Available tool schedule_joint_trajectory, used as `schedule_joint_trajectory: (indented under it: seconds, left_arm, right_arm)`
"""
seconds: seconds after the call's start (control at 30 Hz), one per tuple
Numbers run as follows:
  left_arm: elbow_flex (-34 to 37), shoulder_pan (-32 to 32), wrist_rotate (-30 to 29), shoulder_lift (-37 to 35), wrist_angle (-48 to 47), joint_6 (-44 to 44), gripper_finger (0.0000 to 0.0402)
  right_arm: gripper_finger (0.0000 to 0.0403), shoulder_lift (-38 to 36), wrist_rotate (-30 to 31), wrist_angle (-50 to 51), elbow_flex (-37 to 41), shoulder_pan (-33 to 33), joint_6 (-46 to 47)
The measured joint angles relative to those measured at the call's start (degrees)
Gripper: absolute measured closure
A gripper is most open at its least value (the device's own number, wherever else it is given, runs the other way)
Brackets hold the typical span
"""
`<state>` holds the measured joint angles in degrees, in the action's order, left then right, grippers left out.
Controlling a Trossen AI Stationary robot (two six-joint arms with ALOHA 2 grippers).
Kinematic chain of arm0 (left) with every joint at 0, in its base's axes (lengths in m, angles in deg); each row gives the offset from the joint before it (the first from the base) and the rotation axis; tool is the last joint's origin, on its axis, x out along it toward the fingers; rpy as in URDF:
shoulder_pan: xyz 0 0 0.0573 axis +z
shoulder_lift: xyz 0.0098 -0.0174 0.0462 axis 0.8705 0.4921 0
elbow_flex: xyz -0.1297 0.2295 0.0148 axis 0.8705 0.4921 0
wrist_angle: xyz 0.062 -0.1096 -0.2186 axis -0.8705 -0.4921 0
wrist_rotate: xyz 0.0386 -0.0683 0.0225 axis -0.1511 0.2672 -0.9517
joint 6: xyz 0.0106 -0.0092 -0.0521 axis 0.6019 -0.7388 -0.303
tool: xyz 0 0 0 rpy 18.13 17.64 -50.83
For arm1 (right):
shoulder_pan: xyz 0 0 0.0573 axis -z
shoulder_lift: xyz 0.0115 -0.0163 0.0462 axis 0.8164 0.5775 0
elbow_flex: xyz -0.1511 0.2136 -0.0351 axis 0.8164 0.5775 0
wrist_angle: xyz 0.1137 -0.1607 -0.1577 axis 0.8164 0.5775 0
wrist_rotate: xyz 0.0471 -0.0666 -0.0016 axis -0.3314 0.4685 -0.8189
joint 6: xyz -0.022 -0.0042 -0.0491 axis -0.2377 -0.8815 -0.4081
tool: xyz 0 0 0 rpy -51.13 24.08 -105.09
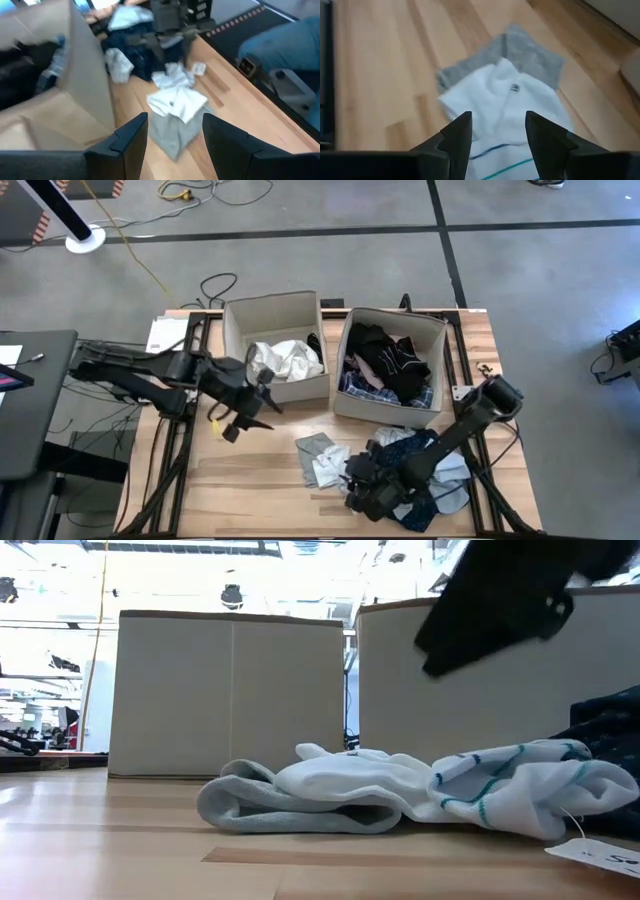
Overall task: Sort clothes
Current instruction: Put the sock into the left white laundry bin
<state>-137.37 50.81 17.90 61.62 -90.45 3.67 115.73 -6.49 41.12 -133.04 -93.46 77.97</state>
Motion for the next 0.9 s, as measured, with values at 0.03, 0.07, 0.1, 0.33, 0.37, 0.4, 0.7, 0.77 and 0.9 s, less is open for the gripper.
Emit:
schedule_joint_trajectory:
  seconds: [0.03, 0.07, 0.1, 0.33, 0.37, 0.4, 0.7, 0.77, 0.9]
  left_arm:
    - [0.36, -0.46, -0.01, 0.57, 0.00, -0.33, 0.0217]
    - [0.57, -0.85, 0.00, 1.10, 0.04, -0.58, 0.0217]
    - [0.69, -1.30, -0.13, 1.61, 0.08, -0.71, 0.0217]
    - [1.43, -5.67, -0.13, 5.02, 2.26, -1.11, 0.0217]
    - [1.43, -6.21, -0.11, 5.54, 2.51, -1.12, 0.0217]
    - [1.43, -6.72, -0.09, 5.99, 2.69, -1.10, 0.0217]
    - [1.43, -9.35, 0.01, 10.95, 4.94, -0.89, 0.0217]
    - [1.43, -9.48, 0.02, 11.78, 4.99, -0.91, 0.0217]
    - [1.43, -9.71, -0.01, 12.15, 5.07, -1.53, 0.0217]
  right_arm:
    - [0.0209, 0.04, -0.10, -0.23, 0.63, 0.26, 0.03]
    - [0.0211, 0.04, -0.16, -0.50, 1.07, 0.57, 0.23]
    - [0.0213, 0.04, -0.26, -0.87, 1.53, 0.89, 0.25]
    - [0.0219, 0.04, -3.54, -7.83, 6.04, 2.73, -0.08]
    - [0.0219, 0.04, -3.83, -9.05, 6.68, 2.93, -0.38]
    - [0.0220, 0.04, -3.97, -10.00, 7.22, 2.94, -0.49]
    - [0.0220, 4.91, -6.45, -17.16, 7.81, 3.98, -3.37]
    - [0.0220, 6.66, -6.82, -15.71, 7.38, 4.54, -1.86]
    - [0.0228, 7.43, -6.55, -15.12, 7.00, 4.82, -0.90]
